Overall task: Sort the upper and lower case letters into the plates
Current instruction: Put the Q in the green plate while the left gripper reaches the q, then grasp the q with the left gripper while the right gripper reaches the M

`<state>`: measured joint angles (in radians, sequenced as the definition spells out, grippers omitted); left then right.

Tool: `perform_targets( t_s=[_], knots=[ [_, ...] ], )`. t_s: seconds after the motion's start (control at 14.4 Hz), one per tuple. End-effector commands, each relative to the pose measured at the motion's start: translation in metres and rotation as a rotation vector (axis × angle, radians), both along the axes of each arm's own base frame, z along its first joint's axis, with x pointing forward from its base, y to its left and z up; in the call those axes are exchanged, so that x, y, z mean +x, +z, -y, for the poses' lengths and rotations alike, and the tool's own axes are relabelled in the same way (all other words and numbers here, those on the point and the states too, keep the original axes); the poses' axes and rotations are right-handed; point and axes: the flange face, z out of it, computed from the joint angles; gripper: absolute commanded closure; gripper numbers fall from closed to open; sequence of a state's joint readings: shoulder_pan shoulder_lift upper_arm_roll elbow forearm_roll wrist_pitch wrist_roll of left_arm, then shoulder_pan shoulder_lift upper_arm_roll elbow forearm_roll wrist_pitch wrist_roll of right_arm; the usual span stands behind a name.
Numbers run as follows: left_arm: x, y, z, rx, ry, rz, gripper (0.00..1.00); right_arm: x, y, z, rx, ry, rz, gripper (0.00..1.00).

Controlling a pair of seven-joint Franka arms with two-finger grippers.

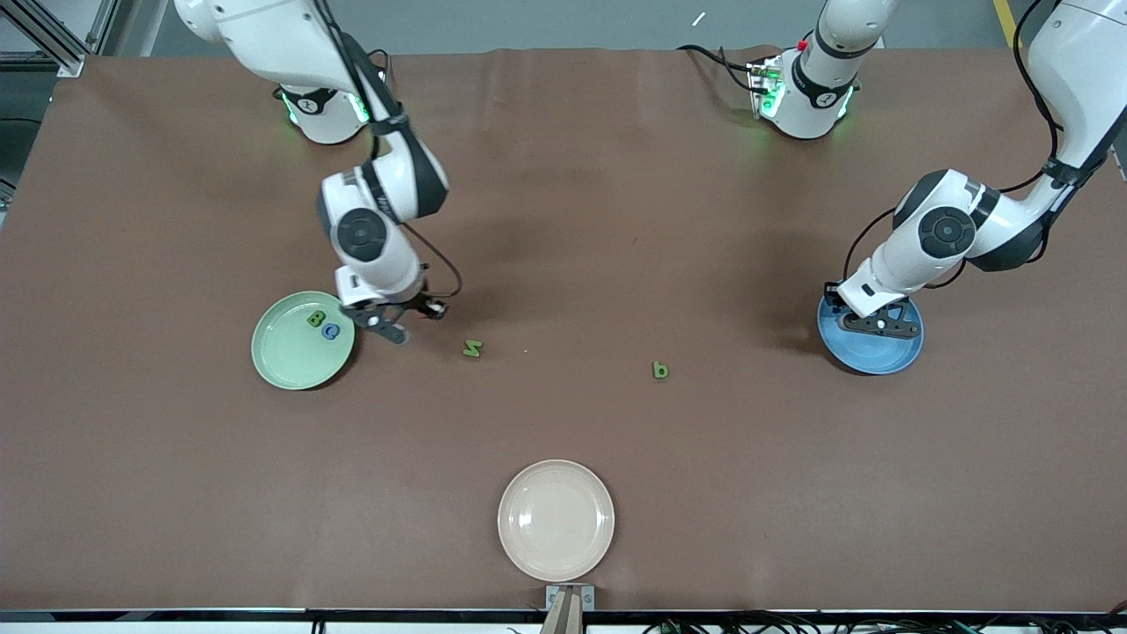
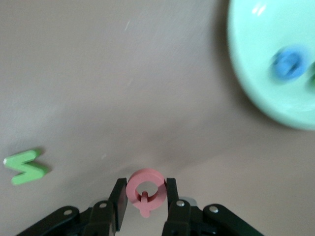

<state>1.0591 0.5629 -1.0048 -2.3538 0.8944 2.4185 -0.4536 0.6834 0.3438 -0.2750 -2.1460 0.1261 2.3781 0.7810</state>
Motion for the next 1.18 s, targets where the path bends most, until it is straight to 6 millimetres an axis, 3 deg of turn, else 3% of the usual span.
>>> perform_targets(
  t_s=[0.0, 0.14, 0.35, 0.49, 0.69, 0.83, 1.11],
  knots=[
    [0.009, 0.019, 0.005, 0.017, -0.022, 0.052, 0.01, 0.015, 0.027, 0.066, 0.017, 0.091, -0.018, 0.98],
    [0.019, 0.038, 0.024, 0.004, -0.028, 0.083, 0.01, 0.026, 0.028, 0.117, 0.027, 0.149, -0.028, 0.98],
    [0.035, 0.071, 0.058, -0.051, 0.030, 0.112, 0.01, 0.038, 0.023, 0.210, 0.049, 0.223, -0.026, 0.98],
    [0.040, 0.082, 0.095, -0.047, 0.068, 0.100, 0.01, 0.042, 0.015, 0.247, 0.052, 0.241, -0.022, 0.98],
    [0.048, 0.088, 0.167, -0.090, 0.181, 0.083, 0.01, 0.042, -0.005, 0.250, 0.038, 0.243, -0.033, 0.98],
    [0.053, 0.078, 0.207, -0.086, 0.256, 0.081, 0.01, 0.040, -0.023, 0.248, 0.032, 0.246, -0.064, 0.97],
    [0.059, 0.051, 0.284, -0.089, 0.375, 0.075, 0.01, 0.038, -0.038, 0.240, 0.047, 0.234, -0.068, 0.97]
  ],
)
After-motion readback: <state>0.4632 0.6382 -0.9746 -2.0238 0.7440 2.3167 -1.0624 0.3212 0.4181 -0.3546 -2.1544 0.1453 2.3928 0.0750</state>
